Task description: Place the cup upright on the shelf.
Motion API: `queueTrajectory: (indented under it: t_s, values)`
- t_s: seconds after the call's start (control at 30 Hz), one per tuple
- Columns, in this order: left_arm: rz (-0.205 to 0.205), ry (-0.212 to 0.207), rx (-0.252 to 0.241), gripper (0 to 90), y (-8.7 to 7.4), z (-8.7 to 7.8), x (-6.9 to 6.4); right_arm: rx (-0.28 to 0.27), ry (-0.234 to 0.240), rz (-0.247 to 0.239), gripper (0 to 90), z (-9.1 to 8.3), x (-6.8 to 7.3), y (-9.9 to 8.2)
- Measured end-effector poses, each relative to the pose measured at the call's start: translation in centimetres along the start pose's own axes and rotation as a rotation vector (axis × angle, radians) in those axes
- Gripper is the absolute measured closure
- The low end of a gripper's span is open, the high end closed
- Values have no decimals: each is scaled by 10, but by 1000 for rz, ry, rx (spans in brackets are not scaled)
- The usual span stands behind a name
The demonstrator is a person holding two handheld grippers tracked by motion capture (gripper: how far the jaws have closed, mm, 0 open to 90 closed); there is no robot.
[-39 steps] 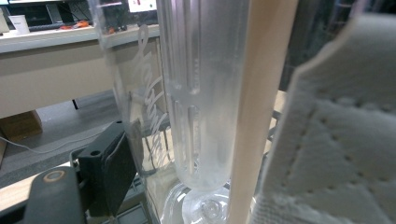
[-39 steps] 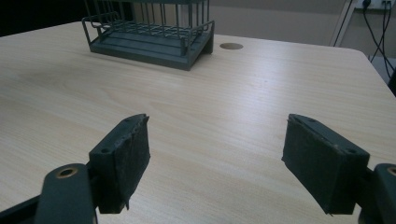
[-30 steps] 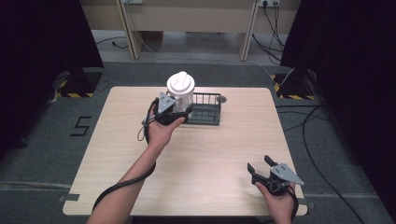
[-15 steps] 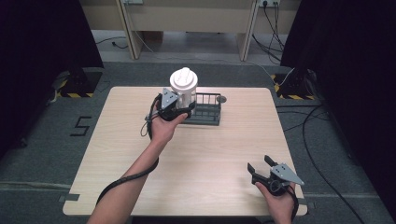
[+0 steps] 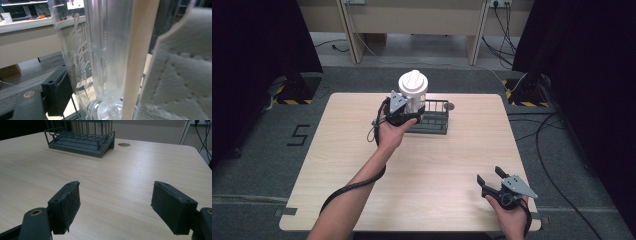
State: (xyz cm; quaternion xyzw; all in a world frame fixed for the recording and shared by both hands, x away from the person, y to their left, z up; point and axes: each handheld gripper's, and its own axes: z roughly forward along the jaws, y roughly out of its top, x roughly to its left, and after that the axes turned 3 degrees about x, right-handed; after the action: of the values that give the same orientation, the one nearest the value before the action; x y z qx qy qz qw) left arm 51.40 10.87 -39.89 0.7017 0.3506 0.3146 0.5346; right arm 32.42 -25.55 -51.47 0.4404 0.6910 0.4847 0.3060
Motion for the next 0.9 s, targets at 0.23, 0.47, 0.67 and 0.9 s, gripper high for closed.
queueTrajectory:
  t_s: [0.23, 0.47, 0.67, 0.9]
  values:
    - [-10, 2, -5, 182, 6, 8, 1, 0, 0, 2, 236, 0, 0, 0]
    - [-14, 5, 1, 182, 8, 16, 0, -4, 0, 6, 237, 0, -1, 0]
    - [-17, 8, 3, 182, 11, 23, 0, -4, 1, 8, 237, 0, -1, 0]
    - [-28, 14, 7, 182, 11, 33, 1, -3, 2, 10, 238, -1, -1, 0]
